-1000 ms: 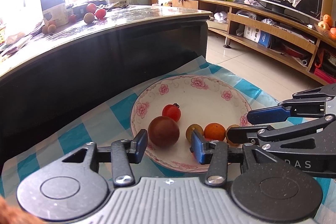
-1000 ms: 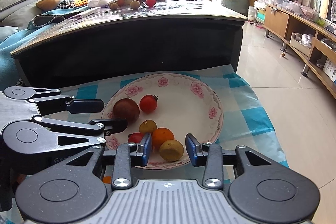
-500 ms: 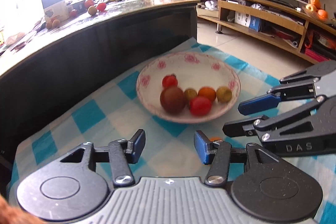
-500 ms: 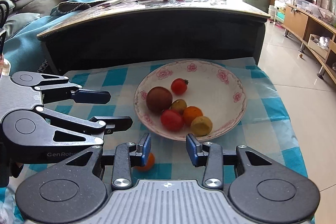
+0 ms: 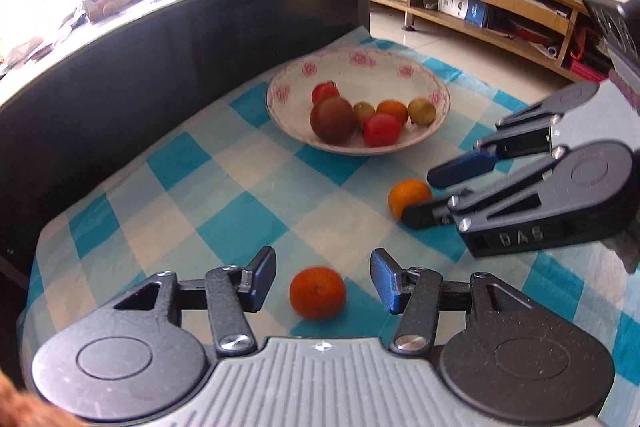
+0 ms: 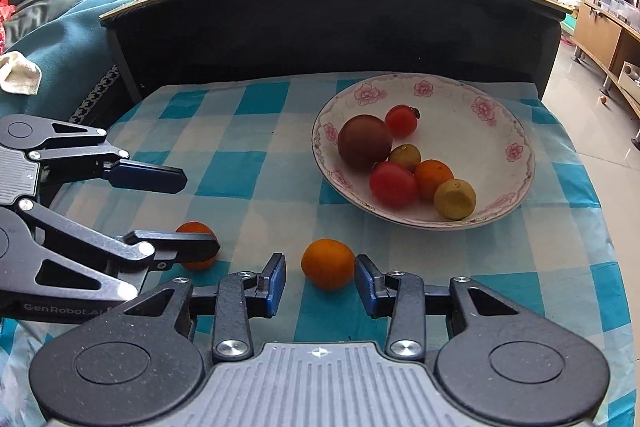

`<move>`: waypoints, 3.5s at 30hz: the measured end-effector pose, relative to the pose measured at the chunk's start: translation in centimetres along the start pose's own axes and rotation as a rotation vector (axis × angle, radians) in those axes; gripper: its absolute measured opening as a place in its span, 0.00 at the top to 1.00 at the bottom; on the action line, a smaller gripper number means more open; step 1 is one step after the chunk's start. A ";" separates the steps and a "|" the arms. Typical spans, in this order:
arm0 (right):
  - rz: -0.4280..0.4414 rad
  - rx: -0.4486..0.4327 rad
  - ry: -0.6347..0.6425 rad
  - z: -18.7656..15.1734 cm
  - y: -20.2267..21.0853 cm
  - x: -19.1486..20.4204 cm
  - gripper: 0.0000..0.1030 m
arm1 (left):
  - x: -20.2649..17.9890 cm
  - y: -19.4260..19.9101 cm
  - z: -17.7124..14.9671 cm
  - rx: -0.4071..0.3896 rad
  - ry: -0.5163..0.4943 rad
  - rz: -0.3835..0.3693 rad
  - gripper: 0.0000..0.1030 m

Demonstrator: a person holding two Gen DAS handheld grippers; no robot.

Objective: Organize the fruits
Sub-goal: 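Move left tool to a tangerine while right tool reaches another tangerine, then close left tool on its tangerine while right tool grasps the other tangerine, then carry both tangerines over the white bowl and lower them in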

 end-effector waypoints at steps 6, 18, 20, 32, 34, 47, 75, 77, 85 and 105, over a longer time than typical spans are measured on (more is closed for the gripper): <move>-0.011 0.003 0.011 -0.1 -0.7 0.1 0.64 | 0.1 -0.3 -1.1 0.023 -0.006 -0.002 0.41; -0.020 0.003 0.014 -0.1 -1.6 -0.1 0.59 | 0.0 -1.2 -1.6 0.040 0.016 -0.010 0.41; -0.018 0.006 0.013 -0.1 -1.6 -0.1 0.60 | -0.2 -1.3 -1.6 0.041 0.014 -0.012 0.41; -0.013 0.025 0.017 -0.3 -1.9 -0.1 0.60 | -0.2 -1.6 -1.9 0.054 0.031 -0.015 0.41; -0.012 0.031 0.018 -0.4 -2.0 0.0 0.60 | -0.2 -1.6 -2.0 0.055 0.033 -0.015 0.41; -0.017 0.050 0.020 -0.3 -2.0 -0.2 0.66 | 0.4 -2.2 -2.0 0.076 0.075 0.011 0.51; -0.018 0.078 0.055 -1.4 -0.7 -0.6 0.72 | -0.7 -2.3 -1.7 0.079 0.043 -0.024 0.59; -0.020 0.080 0.060 -1.4 -0.7 -0.6 0.72 | -0.8 -2.2 -1.8 0.075 0.033 -0.022 0.58; -0.019 0.082 0.060 -1.4 -0.8 -0.6 0.70 | -0.5 -2.0 -2.1 0.074 0.025 -0.019 0.53; -0.027 0.076 0.046 -1.3 -0.9 -0.8 0.68 | -0.8 -2.0 -2.0 0.089 0.012 -0.021 0.59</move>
Point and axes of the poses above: each gripper's, at about its wrist camera, not at the fingertips, and y roughly against the way its jaws point, x to its left, z to its top, the point moved 9 cm from there along -y, roughly the way its jaws point, and after that the axes turned 7 degrees about -x, right-handed, at the moved point
